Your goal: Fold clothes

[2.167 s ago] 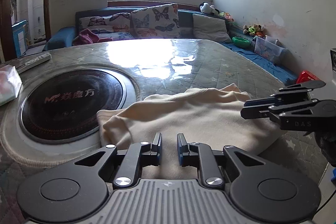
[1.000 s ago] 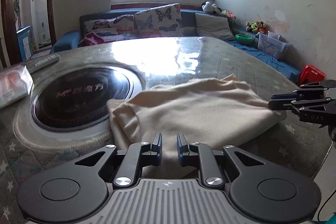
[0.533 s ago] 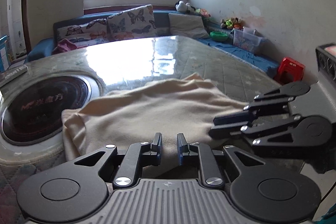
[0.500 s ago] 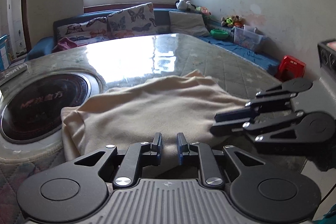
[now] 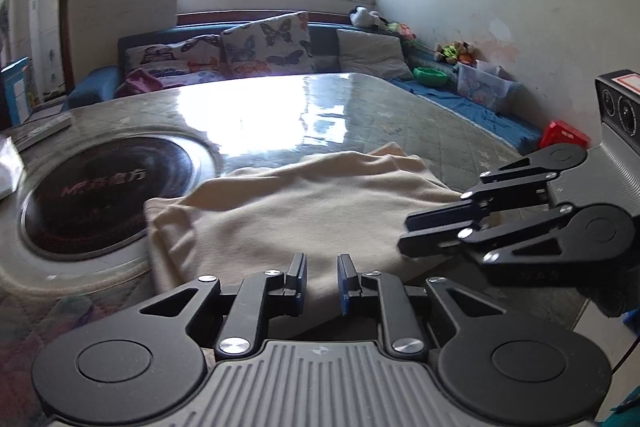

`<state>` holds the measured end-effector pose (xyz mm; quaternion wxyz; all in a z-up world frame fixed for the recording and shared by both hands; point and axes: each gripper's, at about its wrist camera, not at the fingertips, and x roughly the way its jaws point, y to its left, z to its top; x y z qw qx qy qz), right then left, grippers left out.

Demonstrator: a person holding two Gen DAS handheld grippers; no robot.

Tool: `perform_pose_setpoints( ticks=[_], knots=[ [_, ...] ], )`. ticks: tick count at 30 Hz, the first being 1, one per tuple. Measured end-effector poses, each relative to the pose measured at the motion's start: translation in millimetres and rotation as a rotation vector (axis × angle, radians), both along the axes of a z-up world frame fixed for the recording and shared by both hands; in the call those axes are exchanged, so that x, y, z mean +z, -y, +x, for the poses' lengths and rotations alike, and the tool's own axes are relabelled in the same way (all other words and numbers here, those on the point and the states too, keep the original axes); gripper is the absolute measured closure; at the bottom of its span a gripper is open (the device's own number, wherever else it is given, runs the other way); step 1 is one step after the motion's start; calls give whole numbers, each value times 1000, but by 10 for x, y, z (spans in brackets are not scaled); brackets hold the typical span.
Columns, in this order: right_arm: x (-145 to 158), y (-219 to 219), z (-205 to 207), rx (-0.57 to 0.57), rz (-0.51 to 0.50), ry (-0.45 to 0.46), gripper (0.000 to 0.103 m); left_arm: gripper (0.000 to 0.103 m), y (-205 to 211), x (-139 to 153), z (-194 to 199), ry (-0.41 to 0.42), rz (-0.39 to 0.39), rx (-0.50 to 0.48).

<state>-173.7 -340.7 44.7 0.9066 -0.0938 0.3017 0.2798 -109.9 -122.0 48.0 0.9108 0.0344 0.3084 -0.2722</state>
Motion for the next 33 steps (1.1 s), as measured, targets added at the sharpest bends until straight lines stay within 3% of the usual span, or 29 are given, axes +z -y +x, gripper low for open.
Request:
perform_pose_setpoints(
  ticks=[8, 13, 18, 25, 33],
  knots=[
    [-3, -236, 197, 103, -6, -55, 88, 85, -329, -73, -2, -66, -56, 87],
    [117, -405, 303, 160, -45, -16, 88, 85, -398, 16, -28, -41, -81, 109],
    [144, -669, 645, 197, -38, -18, 88, 85, -497, -56, 18, -75, -98, 144],
    [-56, -912, 1146, 133, -50, -69, 88, 85, -548, -87, 26, -84, -109, 146],
    [-153, -998, 1330, 133, -54, -94, 89, 84, -567, -101, 20, -90, -118, 132]
  ],
)
